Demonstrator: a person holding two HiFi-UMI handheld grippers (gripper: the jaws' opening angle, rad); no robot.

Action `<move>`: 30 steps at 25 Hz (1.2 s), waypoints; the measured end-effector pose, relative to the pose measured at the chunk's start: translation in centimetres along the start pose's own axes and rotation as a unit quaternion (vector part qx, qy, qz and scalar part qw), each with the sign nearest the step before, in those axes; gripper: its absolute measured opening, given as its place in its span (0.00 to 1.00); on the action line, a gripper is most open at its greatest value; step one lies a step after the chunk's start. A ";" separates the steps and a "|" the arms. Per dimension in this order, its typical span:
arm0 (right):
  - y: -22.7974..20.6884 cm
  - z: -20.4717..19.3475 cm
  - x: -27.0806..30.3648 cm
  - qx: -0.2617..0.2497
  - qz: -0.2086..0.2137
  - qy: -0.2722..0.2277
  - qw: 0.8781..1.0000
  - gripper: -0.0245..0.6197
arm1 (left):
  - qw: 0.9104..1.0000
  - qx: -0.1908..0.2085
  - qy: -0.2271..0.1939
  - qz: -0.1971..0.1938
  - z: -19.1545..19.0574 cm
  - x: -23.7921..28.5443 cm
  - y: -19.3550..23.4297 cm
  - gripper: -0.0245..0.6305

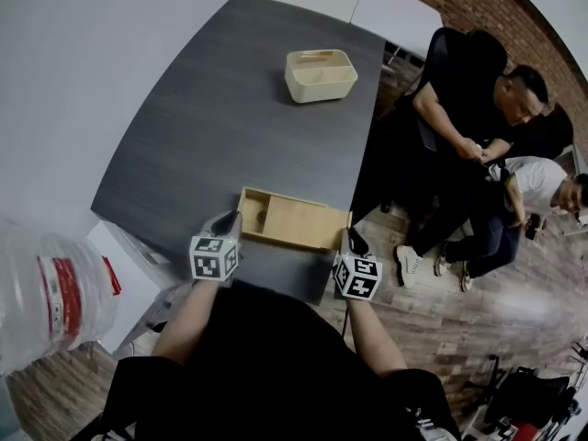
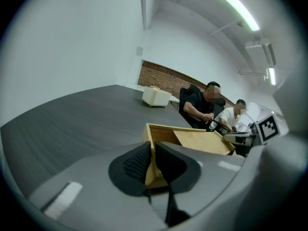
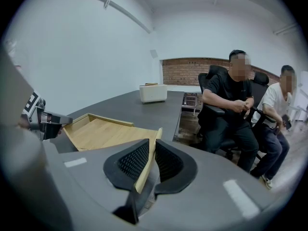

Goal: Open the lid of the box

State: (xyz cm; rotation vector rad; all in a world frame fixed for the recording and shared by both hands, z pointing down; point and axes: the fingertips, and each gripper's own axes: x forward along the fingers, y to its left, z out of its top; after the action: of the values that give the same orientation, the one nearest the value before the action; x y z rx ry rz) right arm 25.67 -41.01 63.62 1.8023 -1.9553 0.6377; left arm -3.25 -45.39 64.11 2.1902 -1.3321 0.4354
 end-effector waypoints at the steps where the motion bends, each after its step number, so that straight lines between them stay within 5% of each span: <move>1: -0.2 0.0 -0.1 0.000 -0.003 0.000 1.000 0.10 | 1.000 0.001 0.001 0.001 0.0 0.0 0.0 0.08; 30: -5.6 -0.8 -1.5 -0.009 -0.072 -0.004 0.997 0.09 | 0.999 0.014 0.052 -0.002 0.0 0.3 0.2 0.08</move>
State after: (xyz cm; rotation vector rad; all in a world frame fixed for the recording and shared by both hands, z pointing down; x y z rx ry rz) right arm 31.33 -39.65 63.69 1.9158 -1.8110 0.5636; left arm -3.26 -45.69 64.39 2.1612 -1.2734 0.5619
